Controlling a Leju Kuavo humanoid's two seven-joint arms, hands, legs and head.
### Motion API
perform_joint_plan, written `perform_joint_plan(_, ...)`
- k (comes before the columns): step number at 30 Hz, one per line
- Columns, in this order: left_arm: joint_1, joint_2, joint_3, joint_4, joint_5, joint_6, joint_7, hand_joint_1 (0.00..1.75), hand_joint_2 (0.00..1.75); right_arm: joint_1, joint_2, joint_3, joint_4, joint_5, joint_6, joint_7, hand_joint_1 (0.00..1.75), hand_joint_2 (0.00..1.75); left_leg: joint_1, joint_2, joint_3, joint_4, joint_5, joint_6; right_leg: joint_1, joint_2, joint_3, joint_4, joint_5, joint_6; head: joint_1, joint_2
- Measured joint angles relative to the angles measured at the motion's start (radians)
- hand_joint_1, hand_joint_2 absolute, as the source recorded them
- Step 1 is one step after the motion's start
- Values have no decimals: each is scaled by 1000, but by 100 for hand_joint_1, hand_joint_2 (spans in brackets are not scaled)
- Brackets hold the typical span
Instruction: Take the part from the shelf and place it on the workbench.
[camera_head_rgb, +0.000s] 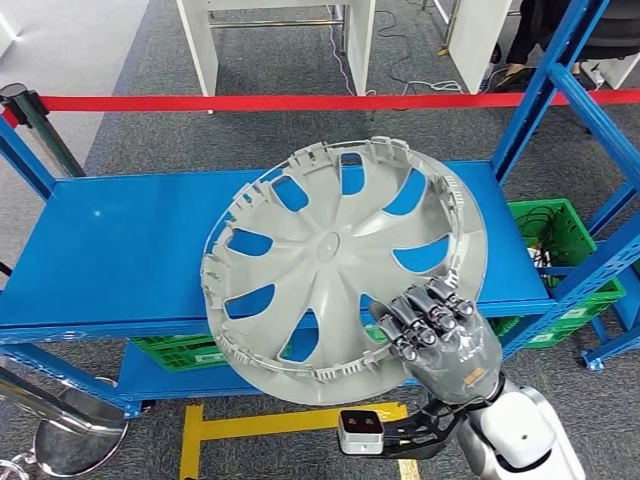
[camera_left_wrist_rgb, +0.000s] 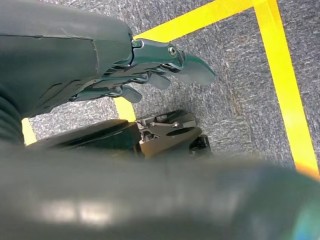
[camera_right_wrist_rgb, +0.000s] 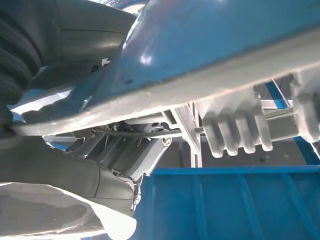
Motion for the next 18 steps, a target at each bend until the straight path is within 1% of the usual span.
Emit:
perform_joint_plan(7, 0, -1, 0, 0, 1, 10, 3, 0, 0, 3, 0, 0, -15, 0, 0, 0, 175, 175, 0, 0, 0, 0, 0, 0, 0, 0, 0, 0, 0, 0, 0, 0)
perform_joint_plan(10, -1, -1, 0, 0, 5, 31, 24, 0, 0, 6, 2, 1, -21, 0, 0, -2, 175, 175, 0, 0, 0, 0, 0, 0, 0, 0, 0, 0, 0, 0, 0, 0)
perform_joint_plan(18, 0, 5, 0, 1, 2, 47, 57, 0, 0, 19, 26, 1, -48, 0, 0, -3, 175, 175, 0, 0, 0, 0, 0, 0, 0, 0, 0, 0, 0, 0, 0, 0)
